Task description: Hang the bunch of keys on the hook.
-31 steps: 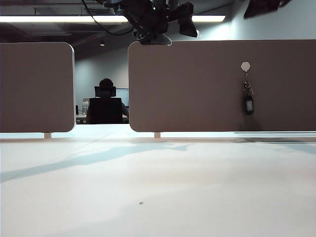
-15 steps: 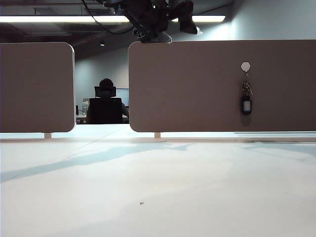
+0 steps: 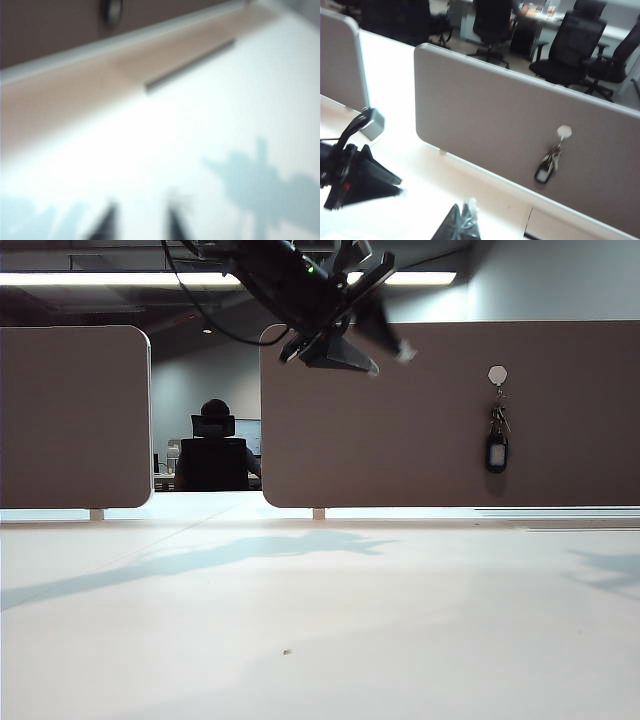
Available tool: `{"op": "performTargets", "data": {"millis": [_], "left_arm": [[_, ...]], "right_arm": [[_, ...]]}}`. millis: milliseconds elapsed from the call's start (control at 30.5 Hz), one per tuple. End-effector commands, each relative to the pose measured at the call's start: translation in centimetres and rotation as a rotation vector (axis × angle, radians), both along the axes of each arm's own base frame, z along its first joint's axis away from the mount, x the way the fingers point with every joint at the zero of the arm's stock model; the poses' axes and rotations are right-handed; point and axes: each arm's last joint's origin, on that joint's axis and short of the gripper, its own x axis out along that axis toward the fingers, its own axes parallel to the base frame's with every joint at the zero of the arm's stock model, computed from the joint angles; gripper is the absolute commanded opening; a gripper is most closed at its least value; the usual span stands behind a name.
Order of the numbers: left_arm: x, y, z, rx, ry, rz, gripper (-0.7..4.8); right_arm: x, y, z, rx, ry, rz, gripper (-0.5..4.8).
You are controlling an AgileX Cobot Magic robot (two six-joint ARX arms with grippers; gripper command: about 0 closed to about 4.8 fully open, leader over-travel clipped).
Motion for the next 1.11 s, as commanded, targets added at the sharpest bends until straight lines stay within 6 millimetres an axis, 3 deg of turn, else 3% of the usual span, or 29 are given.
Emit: {"op": "performTargets", "data": {"millis": [33, 98, 262, 393, 622, 786, 949, 1113], "left_arm": [[-1.9, 1.0, 1.7, 0.042, 0.061, -0.029, -0.06], [-3.3, 1.7, 3.2, 0.072, 0.048, -0.070, -0.06], [-9.2, 4.3, 9.5, 0.132, -0.099, -0.113, -0.06], [-14.5, 7.5, 14.2, 0.187, -0.245, -0.003, -0.06], [-23.3, 13.8, 18.3, 0.071, -0.361, 0.120, -0.06], [-28.9, 18.1, 17.4, 0.023, -0.417, 0.235, -0.06], [-34.5, 22.4, 13.9, -0.058, -0.449, 0.392, -0.06], [-37.3, 24.7, 9.6, -0.090, -0.433, 0.498, -0.06]], "right_arm": [[-2.5, 0.0, -1.6, 0.008, -0.001, -0.001, -0.09], [-3.5, 0.0, -2.8, 0.009, 0.010, -0.001, -0.09], [-5.6, 0.0, -5.5, 0.034, 0.038, -0.005, -0.09], [-6.6, -0.2, -7.7, 0.096, 0.049, -0.064, -0.09], [-7.5, -0.2, -10.7, 0.174, 0.053, -0.089, -0.09], [-8.8, -0.2, -12.7, 0.224, 0.085, -0.097, -0.09], [-10.7, -0.2, -14.9, 0.226, 0.068, -0.088, -0.09], [-11.8, -0.2, -17.4, 0.238, 0.078, -0.092, -0.09]]}}
